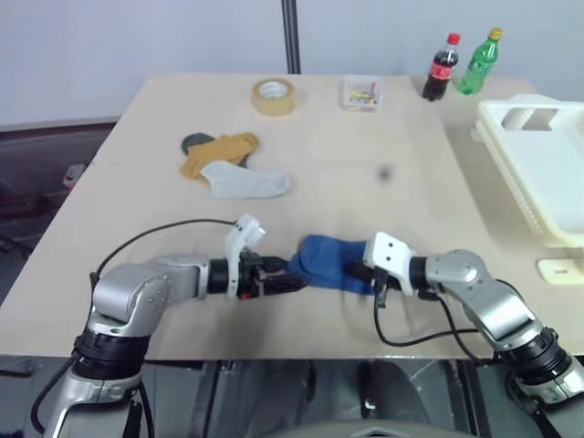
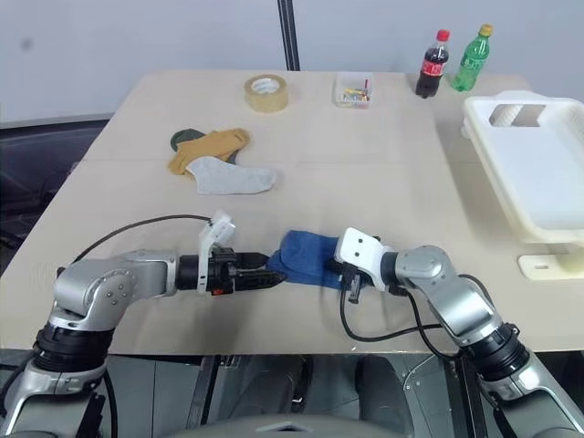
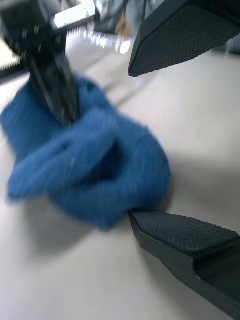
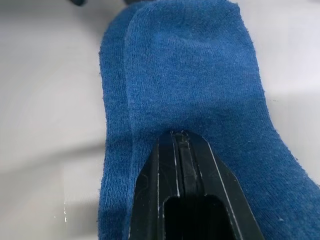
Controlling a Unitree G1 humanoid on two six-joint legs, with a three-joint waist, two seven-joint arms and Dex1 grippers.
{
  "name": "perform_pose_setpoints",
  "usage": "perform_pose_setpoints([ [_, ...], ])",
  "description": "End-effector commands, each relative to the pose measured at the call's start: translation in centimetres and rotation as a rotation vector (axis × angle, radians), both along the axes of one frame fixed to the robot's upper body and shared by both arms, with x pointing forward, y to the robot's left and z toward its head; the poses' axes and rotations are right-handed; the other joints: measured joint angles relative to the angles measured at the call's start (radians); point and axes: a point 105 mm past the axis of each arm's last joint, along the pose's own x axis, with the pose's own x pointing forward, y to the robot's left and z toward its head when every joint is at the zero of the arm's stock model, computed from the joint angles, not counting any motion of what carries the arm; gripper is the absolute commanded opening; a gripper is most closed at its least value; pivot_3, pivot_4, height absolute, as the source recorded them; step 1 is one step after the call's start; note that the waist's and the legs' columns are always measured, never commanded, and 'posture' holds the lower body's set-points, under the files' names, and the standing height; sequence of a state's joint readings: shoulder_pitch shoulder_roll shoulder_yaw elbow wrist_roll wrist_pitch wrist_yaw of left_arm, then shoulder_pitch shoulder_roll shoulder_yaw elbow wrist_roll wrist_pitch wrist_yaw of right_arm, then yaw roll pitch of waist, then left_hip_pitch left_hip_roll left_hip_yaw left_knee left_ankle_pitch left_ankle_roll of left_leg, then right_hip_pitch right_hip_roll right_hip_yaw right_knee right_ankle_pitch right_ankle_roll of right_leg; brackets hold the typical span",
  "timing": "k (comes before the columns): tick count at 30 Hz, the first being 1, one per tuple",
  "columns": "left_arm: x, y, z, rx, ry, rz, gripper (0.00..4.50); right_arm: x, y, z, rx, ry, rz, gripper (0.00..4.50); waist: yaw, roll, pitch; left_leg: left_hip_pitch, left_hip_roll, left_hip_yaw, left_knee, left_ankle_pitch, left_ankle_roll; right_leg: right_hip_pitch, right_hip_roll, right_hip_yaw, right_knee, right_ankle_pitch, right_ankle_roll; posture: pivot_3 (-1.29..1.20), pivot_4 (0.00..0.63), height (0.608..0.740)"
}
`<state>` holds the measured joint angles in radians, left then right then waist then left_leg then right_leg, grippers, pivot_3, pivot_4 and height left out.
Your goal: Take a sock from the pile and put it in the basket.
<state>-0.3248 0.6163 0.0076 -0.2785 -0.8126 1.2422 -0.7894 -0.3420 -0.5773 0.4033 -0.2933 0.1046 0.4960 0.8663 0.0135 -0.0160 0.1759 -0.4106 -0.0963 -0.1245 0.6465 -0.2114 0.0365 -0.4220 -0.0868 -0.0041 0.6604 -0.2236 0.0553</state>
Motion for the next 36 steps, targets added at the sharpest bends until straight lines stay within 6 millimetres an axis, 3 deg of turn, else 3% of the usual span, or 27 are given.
perform_pose_setpoints([
  [1,0.3,-1.6,2.4,-0.114,-0.01,-0.061,4.5,-0.1,-0.1,-0.6,-0.016,0.026,0.007,0.09,0.0,0.0,0.0,0.0,0.0,-0.001,0.0,0.0,0.0,0.0,0.0,-0.001,0.0,0.0,0.0,0.0,0.15,0.74],
  [9,1.2,-4.2,3.8,-0.168,-0.07,-0.152,4.5,-0.3,-0.2,0.3,0.013,0.018,-0.007,0.09,-0.002,0.0,0.0,-0.001,0.0,0.0,0.0,0.001,-0.001,0.0,0.0,0.0,0.0,0.0,0.0,0.0,0.15,0.74],
  [21,0.9,-7.9,4.8,-0.323,-0.062,-0.329,4.5,-1.5,-1.1,2.5,0.084,-0.017,-0.076,0.09,-0.002,0.0,0.0,-0.003,-0.001,-0.003,0.001,0.001,-0.001,-0.001,0.0,0.0,-0.001,0.0,0.0,0.0,0.15,0.74],
  [33,1.5,-11.9,2.4,-0.333,-0.023,-0.377,4.5,-4.6,-4.3,3.3,0.011,-0.02,-0.177,0.09,0.002,-0.001,0.0,-0.004,-0.001,-0.004,0.001,0.0,0.0,-0.001,-0.001,-0.001,-0.002,0.0,0.0,0.0,0.15,0.74],
  [36,2.2,-13.2,-0.9,-0.259,0.011,-0.359,4.5,-5.6,-5.0,4.3,0.092,0.019,-0.283,0.09,0.004,0.0,0.0,-0.004,-0.001,-0.004,0.001,0.0,0.0,0.0,-0.001,-0.001,-0.002,0.0,0.0,0.0,0.15,0.74],
])
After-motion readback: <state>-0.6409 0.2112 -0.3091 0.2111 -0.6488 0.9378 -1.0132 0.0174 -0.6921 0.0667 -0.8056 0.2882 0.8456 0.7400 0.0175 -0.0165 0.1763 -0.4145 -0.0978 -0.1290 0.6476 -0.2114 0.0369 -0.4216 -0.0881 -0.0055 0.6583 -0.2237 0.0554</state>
